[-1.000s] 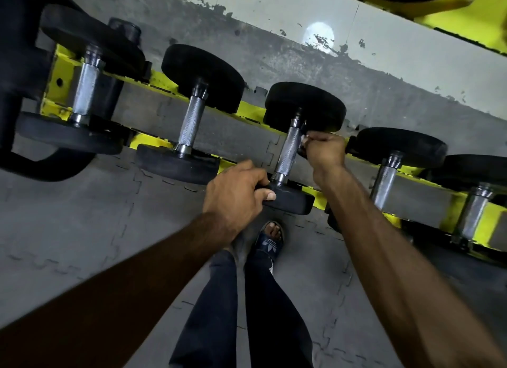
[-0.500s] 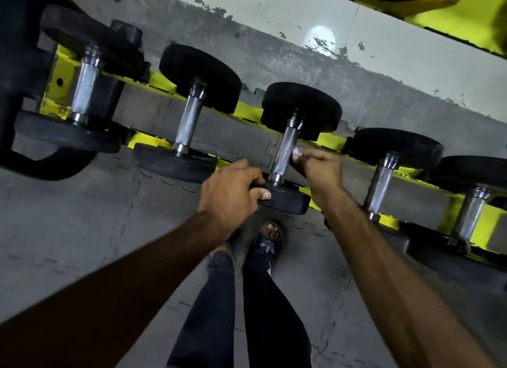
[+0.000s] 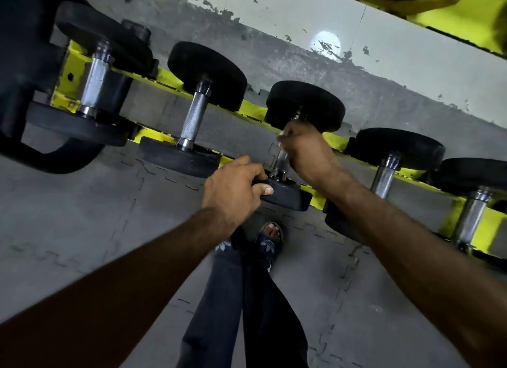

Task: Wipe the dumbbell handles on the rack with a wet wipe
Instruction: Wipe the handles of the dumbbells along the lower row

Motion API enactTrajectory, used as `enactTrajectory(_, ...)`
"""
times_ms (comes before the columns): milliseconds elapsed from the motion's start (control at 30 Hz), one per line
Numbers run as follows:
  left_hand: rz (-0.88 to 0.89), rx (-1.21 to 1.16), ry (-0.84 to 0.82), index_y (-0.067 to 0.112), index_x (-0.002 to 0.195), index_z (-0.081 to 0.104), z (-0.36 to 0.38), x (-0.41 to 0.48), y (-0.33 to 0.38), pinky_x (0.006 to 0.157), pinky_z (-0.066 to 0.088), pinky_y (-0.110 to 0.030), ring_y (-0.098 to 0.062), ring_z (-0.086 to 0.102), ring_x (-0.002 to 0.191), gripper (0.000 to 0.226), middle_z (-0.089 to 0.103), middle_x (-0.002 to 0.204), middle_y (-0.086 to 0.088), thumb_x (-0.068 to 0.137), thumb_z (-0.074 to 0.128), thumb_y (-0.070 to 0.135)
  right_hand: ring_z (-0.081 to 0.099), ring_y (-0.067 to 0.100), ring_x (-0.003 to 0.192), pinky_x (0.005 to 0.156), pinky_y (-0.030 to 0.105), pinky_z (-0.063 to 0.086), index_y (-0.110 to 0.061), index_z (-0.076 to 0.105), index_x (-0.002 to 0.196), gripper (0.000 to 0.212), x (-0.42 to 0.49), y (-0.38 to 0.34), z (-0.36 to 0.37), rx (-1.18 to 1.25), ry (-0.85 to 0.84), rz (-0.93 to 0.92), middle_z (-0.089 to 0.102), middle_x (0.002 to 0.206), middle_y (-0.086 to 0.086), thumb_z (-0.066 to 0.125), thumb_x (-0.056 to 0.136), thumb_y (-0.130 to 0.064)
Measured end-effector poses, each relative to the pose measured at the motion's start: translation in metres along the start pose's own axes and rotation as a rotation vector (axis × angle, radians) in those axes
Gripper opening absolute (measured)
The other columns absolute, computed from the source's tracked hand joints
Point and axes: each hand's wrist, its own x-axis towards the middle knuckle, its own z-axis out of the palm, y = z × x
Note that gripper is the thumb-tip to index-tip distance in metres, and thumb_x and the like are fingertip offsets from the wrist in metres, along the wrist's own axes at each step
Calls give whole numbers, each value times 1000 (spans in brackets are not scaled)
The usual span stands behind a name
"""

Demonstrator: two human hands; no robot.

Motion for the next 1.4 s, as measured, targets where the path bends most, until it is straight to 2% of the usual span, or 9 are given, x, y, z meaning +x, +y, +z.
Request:
enactTrajectory(100, 16, -4, 12, 28, 94, 71, 1, 0, -2, 69, 38, -27, -11, 55, 88, 20, 59, 95, 11, 83, 75, 44, 50, 25, 102, 71, 30, 37, -11, 66, 95, 11, 5, -12, -7, -150, -369, -169, 58, 100, 5, 59, 87, -8)
enactTrajectory(333, 97, -18, 44, 25, 105, 74, 7, -9, -10, 70, 51, -33, -16, 59, 90, 23, 59, 96, 8, 88, 70, 40, 54, 36, 109, 77, 36, 48, -4, 67, 104, 20, 48, -44, -25, -397, -577, -9, 55, 115, 19, 56, 88, 1)
enactTrajectory(433, 128, -34, 50, 26, 110, 74, 8, -12, -14, 71, 54, -35, -16, 61, 94, 25, 61, 99, 8, 87, 72, 37, 59, 35, 96, 74, 37, 51, -10, 68, 98, 14, 49, -54, -24, -381, -703, -132, 56, 97, 15, 58, 88, -7)
enactTrajectory(633, 137, -38, 49, 25, 111, 74, 8, -11, -15, 72, 55, -37, -17, 61, 93, 26, 61, 99, 7, 88, 72, 36, 60, 26, 77, 65, 25, 39, -12, 73, 90, 11, 2, -31, -28, -23, -376, -95, 66, 82, 7, 67, 81, -9)
enactTrajectory(767, 147, -37, 43, 24, 113, 73, 7, -9, -15, 75, 55, -36, -14, 60, 93, 27, 62, 99, 9, 89, 71, 35, 68, 20, 78, 69, 39, 58, -15, 67, 77, 24, -40, -10, 9, 525, -17, 420, 70, 81, 1, 71, 71, 7)
enactTrajectory(867, 147, -34, 48, 25, 112, 74, 8, -8, -16, 75, 55, -35, -13, 59, 92, 26, 61, 98, 10, 88, 72, 35, 58, 14, 71, 61, 27, 53, -16, 55, 84, 33, -41, -11, 27, 926, 120, 894, 58, 79, 0, 69, 78, 14)
enactTrajectory(1067, 151, -24, 39, 24, 112, 73, 7, -7, -17, 74, 55, -35, -11, 59, 91, 26, 61, 97, 10, 87, 73, 34, 58, 16, 54, 48, 21, 49, -3, 63, 96, 23, -26, 3, 33, 1360, -25, 1038, 65, 68, 6, 50, 90, 15)
enactTrajectory(1267, 136, -13, 23, 25, 114, 72, 6, -6, -14, 75, 52, -32, -10, 58, 92, 28, 60, 98, 11, 88, 72, 36, 62, 9, 57, 60, 21, 55, -10, 73, 84, 42, -25, 4, 23, 1294, -323, 934, 71, 72, 3, 43, 89, 18)
enactTrajectory(1400, 138, -17, 20, 25, 114, 72, 6, -6, -15, 75, 54, -34, -11, 57, 91, 28, 59, 97, 10, 88, 72, 34, 63, 15, 61, 66, 28, 57, 0, 70, 94, 24, -35, 7, 17, 1157, -183, 999, 68, 71, 8, 63, 81, 18)
